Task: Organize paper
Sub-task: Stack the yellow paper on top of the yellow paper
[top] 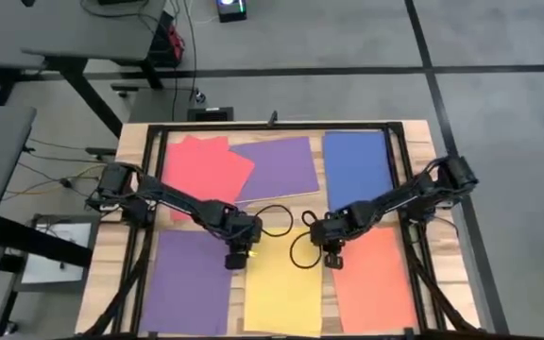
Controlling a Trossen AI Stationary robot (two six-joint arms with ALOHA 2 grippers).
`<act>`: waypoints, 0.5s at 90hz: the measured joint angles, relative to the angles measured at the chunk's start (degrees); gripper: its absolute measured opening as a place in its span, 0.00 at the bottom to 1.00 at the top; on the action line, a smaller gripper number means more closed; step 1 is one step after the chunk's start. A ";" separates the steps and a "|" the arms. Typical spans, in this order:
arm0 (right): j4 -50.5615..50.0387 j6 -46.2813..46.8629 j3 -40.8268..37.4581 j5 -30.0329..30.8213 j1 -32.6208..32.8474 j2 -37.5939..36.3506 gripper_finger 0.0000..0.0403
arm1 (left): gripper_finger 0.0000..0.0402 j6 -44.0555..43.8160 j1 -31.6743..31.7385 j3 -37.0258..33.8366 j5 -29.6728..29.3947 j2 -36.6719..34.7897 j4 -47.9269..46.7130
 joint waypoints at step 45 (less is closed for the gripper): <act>-0.73 -1.28 0.05 1.04 -0.72 0.26 0.00 | 0.01 -0.66 0.04 0.11 -0.45 0.00 -1.26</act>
